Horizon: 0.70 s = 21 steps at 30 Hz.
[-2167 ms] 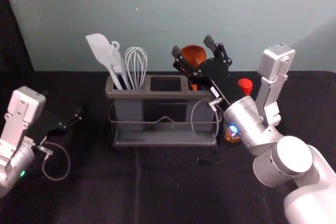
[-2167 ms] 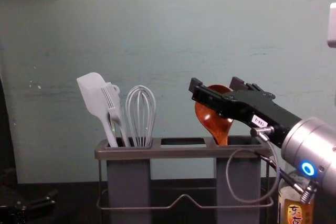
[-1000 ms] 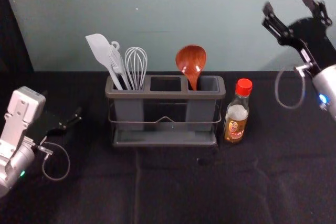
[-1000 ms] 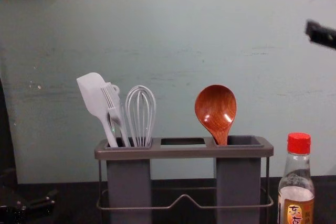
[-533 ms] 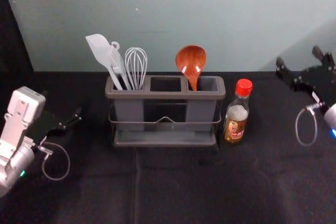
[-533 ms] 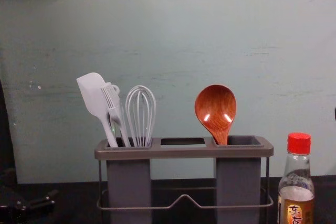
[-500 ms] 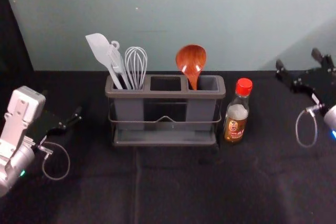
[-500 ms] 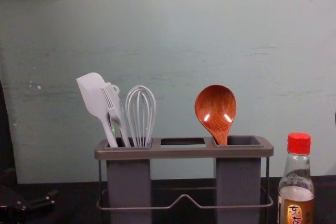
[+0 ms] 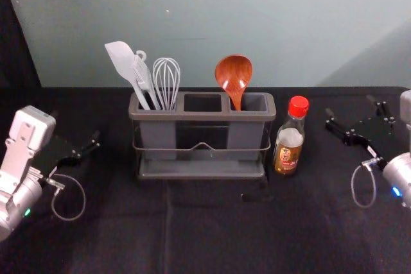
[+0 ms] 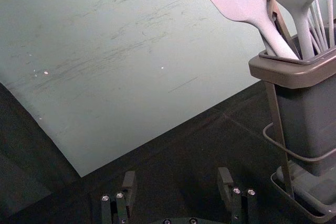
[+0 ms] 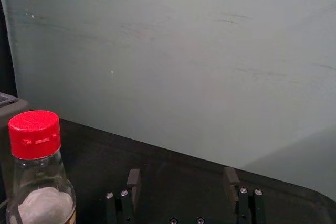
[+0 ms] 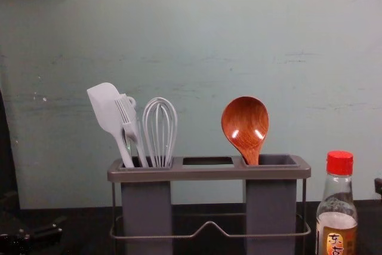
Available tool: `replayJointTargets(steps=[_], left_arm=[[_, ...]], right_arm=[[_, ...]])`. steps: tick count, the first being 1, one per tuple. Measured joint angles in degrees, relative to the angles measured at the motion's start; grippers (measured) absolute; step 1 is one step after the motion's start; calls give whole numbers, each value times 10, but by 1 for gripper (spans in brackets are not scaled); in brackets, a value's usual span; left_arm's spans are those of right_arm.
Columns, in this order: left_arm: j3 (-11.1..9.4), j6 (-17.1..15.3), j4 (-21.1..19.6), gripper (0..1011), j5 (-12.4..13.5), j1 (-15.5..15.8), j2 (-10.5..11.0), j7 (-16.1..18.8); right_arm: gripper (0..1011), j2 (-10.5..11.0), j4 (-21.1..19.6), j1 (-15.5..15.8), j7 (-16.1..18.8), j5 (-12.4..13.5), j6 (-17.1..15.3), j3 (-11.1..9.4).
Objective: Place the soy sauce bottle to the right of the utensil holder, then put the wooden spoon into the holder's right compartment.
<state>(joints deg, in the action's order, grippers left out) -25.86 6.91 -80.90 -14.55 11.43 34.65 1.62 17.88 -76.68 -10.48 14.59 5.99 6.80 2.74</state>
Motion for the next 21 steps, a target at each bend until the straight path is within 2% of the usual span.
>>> replayJointTargets(steps=[21], left_arm=[[0, 0, 0, 1012, 0, 0, 0, 0]], right_arm=[[1002, 0, -1, -1, 0, 0, 1, 0]])
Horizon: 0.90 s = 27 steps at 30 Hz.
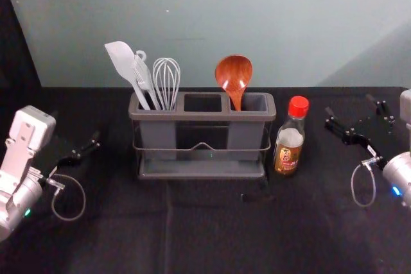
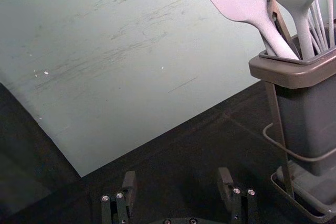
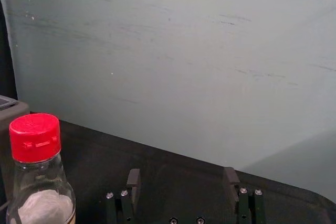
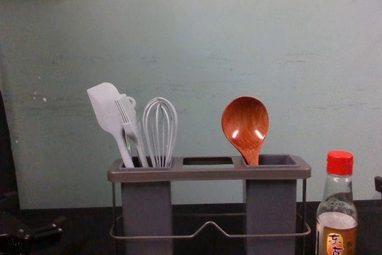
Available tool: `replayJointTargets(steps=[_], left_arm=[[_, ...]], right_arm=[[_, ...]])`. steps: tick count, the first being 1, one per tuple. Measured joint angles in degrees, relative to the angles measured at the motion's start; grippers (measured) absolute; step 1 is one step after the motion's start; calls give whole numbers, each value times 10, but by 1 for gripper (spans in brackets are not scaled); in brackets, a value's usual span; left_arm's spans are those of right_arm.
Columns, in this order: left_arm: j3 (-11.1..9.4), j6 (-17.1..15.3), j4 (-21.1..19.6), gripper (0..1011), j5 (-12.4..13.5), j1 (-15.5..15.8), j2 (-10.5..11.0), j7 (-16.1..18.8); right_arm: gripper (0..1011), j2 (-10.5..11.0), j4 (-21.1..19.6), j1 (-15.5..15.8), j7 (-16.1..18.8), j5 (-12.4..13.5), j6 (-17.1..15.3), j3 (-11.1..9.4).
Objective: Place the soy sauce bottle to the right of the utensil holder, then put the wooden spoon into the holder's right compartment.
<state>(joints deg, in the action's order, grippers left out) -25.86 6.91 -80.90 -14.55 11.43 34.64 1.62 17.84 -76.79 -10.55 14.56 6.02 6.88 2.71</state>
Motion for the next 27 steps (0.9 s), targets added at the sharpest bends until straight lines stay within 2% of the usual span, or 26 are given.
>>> replayJointTargets(steps=[27], left_arm=[[0, 0, 0, 1012, 0, 0, 0, 0]], right_arm=[[1002, 1, -1, 0, 0, 0, -1, 0]])
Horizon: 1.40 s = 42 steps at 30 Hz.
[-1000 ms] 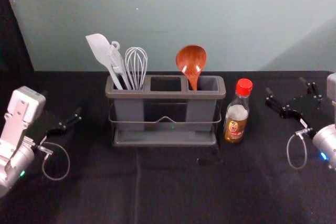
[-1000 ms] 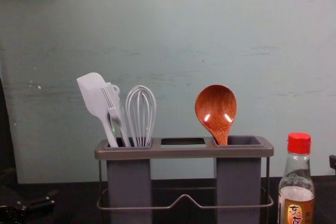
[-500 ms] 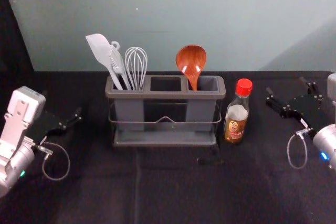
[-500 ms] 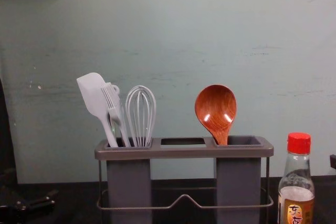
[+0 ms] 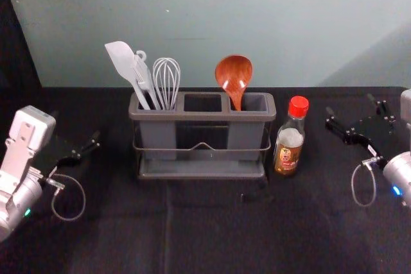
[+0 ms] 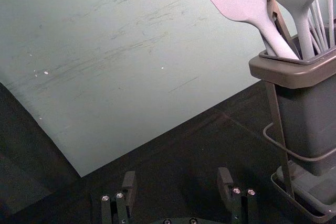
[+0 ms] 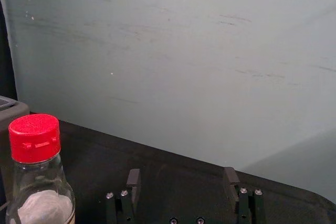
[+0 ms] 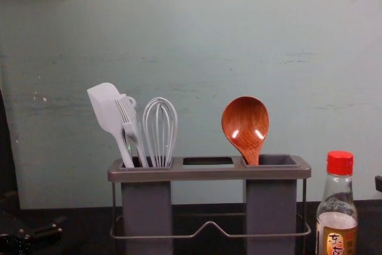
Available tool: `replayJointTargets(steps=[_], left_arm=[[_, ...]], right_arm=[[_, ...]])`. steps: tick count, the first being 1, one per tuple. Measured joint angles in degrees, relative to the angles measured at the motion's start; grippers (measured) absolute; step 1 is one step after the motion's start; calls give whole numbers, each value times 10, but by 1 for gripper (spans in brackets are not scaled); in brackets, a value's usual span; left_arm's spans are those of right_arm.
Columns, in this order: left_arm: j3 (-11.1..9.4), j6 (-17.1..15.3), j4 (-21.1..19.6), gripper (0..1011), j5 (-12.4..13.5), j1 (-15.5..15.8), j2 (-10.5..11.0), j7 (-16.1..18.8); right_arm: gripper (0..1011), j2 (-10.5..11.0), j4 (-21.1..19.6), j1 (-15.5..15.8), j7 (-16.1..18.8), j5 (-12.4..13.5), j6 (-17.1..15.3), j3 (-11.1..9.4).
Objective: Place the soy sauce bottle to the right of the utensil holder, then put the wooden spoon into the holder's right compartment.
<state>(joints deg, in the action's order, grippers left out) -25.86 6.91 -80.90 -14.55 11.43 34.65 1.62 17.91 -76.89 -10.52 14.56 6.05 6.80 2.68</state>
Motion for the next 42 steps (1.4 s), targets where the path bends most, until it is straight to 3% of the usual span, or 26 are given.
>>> replayJointTargets(steps=[42], left_arm=[[0, 0, 0, 1011, 0, 0, 0, 0]], right_arm=[[1003, 0, 0, 0, 0, 0, 0, 0]])
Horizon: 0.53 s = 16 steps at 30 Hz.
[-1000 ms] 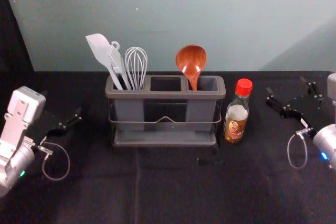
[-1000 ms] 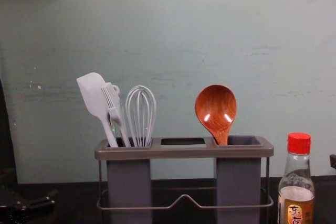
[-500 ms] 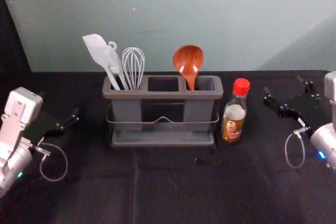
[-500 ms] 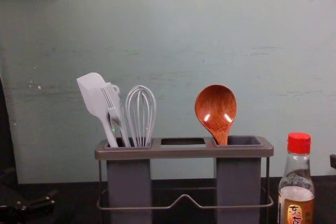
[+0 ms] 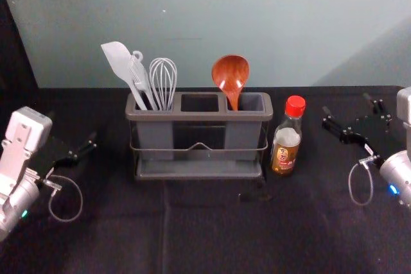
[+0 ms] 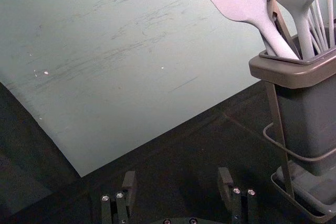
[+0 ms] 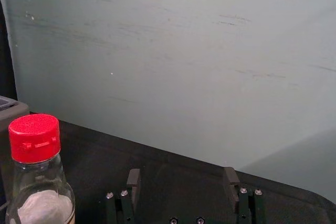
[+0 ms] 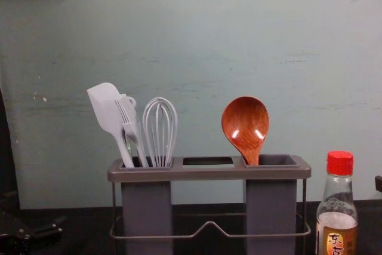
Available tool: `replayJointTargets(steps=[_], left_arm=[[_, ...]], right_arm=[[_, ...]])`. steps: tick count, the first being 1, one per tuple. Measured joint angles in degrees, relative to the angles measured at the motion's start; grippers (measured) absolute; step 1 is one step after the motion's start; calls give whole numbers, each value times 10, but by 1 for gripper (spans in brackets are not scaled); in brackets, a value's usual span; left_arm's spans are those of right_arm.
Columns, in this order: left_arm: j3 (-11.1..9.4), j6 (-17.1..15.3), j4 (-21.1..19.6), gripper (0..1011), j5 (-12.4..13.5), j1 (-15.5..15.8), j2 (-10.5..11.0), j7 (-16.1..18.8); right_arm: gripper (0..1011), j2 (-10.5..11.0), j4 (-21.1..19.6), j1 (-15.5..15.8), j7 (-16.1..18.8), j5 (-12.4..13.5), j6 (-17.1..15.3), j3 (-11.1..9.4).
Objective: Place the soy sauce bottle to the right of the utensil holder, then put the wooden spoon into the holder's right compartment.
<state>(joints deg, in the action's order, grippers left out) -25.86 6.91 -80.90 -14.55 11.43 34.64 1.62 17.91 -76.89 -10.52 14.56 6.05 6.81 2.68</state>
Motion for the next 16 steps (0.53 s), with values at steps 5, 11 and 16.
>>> replayJointTargets(steps=[5, 11, 16], left_arm=[[0, 0, 0, 1011, 0, 0, 0, 0], [0, 0, 0, 1011, 0, 0, 0, 0], [0, 0, 0, 1011, 0, 0, 0, 0]], right_arm=[[1003, 0, 0, 0, 0, 0, 0, 0], [1003, 0, 0, 0, 0, 0, 0, 0], [1003, 0, 0, 0, 0, 0, 0, 0]])
